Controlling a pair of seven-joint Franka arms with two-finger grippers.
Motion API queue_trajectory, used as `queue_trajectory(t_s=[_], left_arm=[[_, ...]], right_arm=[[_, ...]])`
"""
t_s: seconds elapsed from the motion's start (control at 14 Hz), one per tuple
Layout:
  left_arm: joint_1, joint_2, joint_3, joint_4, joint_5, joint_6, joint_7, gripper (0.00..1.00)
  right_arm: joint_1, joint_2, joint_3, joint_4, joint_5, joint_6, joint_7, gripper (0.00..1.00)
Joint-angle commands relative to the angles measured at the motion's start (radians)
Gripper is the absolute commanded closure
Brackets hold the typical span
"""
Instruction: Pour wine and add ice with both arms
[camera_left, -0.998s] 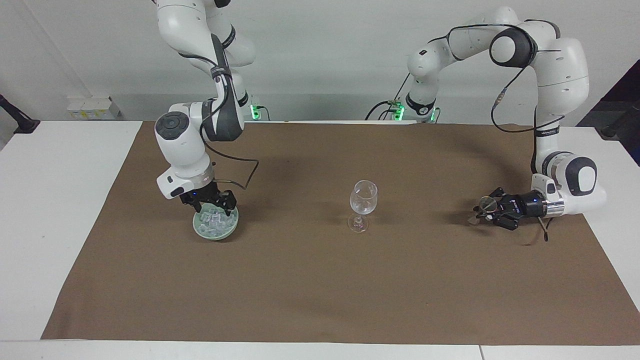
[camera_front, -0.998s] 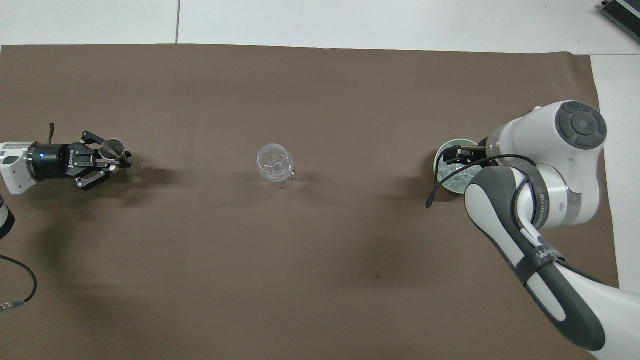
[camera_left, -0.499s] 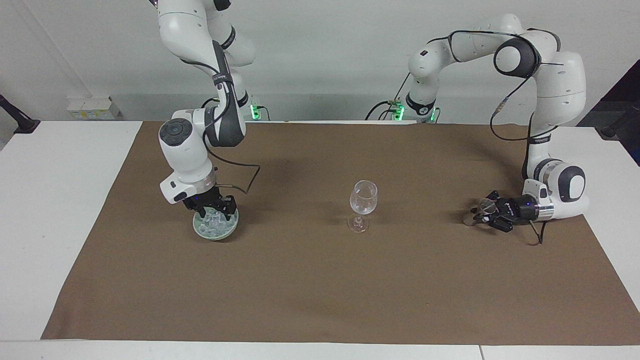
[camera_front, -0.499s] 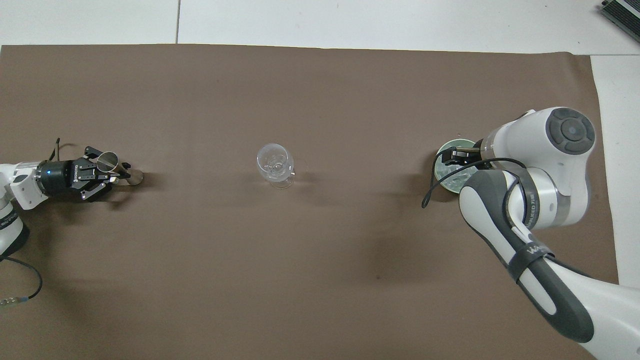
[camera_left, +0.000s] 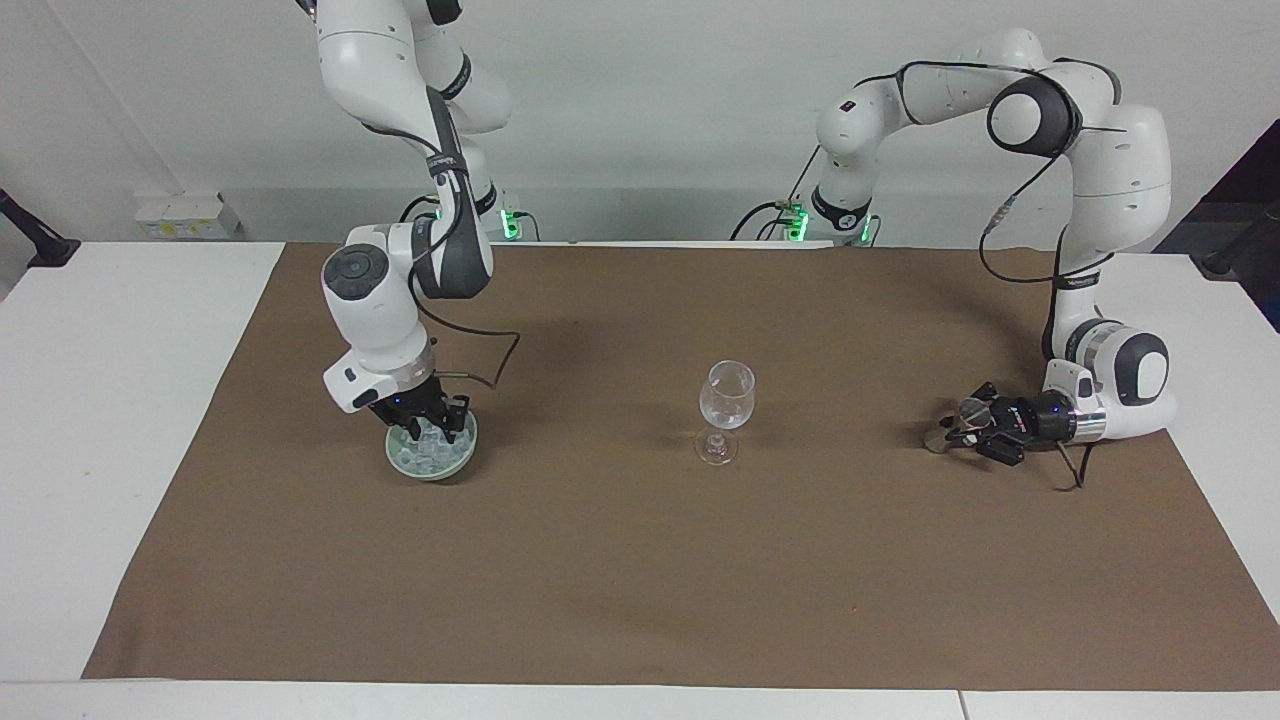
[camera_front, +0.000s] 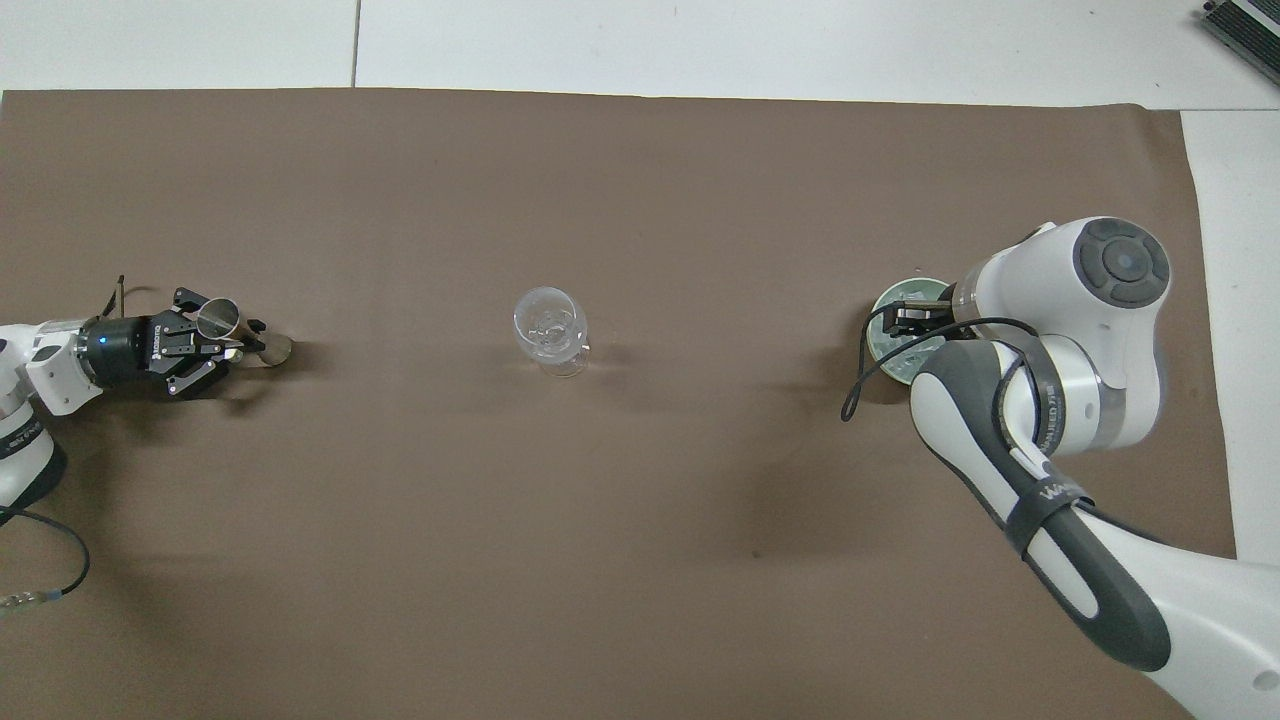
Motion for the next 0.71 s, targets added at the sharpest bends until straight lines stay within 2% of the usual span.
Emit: queue_trajectory(t_s=[0.0, 0.14, 0.21, 0.29, 0.64], left_arm=[[0.013, 0.017, -0.006, 0.011, -0.015, -0.020, 0.028, 1.00], [0.014, 0.017, -0.006, 0.013, -0.014, -0.020, 0.028, 1.00], [0.013, 0.017, -0.006, 0.013, -0.014, -0.020, 0.027, 0.90], [0.013, 0.017, -0.006, 0.013, -0.014, -0.020, 0.024, 0.74], [0.008, 0.005, -0.005, 0.016, -0.012, -0.020, 0.018, 0.30]], right_arm=[[0.001, -0.003, -0.004, -0.001, -0.010, -0.004, -0.028, 1.00], [0.001, -0.010, -0.004, 0.030, -0.010, -0.056, -0.022, 1.00], [0.001, -0.012, -0.004, 0.057, -0.009, -0.091, -0.022, 1.00], [0.001, -0.021, -0.004, 0.074, -0.009, -0.117, -0.021, 1.00], [0.002, -0.105, 0.012, 0.100, 0.002, -0.163, -0.013, 1.00]])
